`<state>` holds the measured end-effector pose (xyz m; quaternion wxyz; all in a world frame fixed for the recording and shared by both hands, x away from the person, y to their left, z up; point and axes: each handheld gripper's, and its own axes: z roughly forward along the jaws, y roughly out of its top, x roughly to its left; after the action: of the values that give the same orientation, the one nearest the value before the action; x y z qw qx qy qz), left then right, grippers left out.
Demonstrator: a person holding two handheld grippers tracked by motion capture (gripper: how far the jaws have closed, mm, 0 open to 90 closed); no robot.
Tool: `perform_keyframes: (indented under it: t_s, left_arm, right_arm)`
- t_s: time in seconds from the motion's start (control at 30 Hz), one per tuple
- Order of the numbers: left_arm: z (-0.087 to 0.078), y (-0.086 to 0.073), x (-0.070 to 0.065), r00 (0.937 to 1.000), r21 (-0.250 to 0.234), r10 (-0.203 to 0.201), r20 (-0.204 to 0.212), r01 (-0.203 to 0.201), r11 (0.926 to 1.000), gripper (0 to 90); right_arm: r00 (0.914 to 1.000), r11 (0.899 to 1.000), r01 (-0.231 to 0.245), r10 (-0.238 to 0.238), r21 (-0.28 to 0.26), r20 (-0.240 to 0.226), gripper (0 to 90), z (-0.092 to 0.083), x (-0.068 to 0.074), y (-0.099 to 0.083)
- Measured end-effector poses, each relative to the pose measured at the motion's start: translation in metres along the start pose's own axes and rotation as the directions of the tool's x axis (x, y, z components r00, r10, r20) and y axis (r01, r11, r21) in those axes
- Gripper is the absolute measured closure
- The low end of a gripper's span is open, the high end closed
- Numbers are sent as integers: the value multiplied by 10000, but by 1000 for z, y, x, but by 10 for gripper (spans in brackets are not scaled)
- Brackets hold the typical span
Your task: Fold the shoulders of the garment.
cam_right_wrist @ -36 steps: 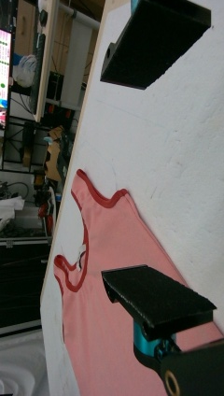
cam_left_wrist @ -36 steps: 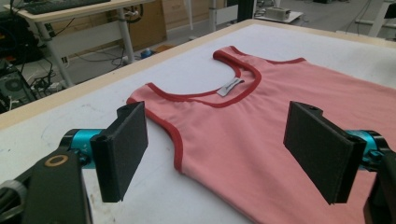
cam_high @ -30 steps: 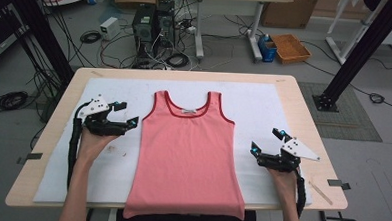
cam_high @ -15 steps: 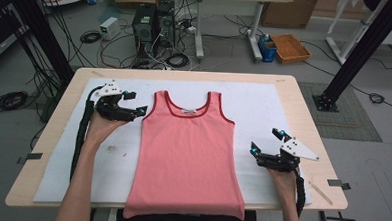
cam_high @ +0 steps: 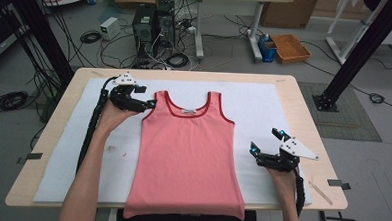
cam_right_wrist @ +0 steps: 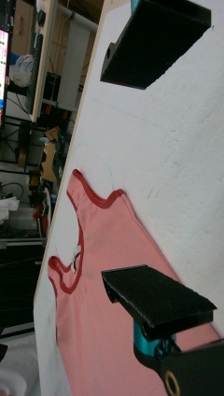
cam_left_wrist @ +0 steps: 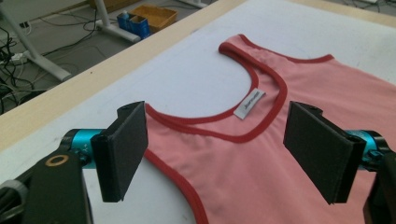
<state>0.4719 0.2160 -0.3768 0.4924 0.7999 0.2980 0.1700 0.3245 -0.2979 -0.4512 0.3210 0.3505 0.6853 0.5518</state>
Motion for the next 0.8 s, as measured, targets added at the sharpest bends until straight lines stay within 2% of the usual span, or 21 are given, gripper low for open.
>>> perform_keyframes:
  t_s: [0.17,0.33,0.4,0.47,0.53,0.63,0.7,0.8]
  left_arm:
    - [18,9,6,9999,439,23,-166,-16,9990,220]
    - [46,16,21,9987,1006,-311,-401,350,9943,225]
    - [57,16,29,9965,1316,-506,-663,590,9895,230]
    - [64,14,35,9938,1289,-629,-914,745,9889,266]
    - [71,11,41,9885,1513,-878,-1228,1060,9828,279]
    - [78,9,48,9839,1867,-938,-1523,1219,9748,285]
    - [81,8,52,9820,1932,-999,-1604,1305,9724,297]
    - [86,4,56,9775,1819,-1070,-1819,1404,9732,328]
  right_arm:
    - [10000,10000,86,-87,15,33,57,0,0,0]
    - [9999,9999,107,-107,7,44,57,0,0,0]
    - [10000,10000,83,-83,19,38,57,0,0,0]
    - [10000,10000,52,-52,42,45,57,0,0,0]
    - [10000,10000,41,-41,29,64,57,0,0,0]
    - [9999,9999,96,-96,45,85,57,1,0,0]
    - [9999,9999,94,-95,80,91,57,1,1,0]
    - [9999,9999,90,-91,82,114,57,1,0,0]
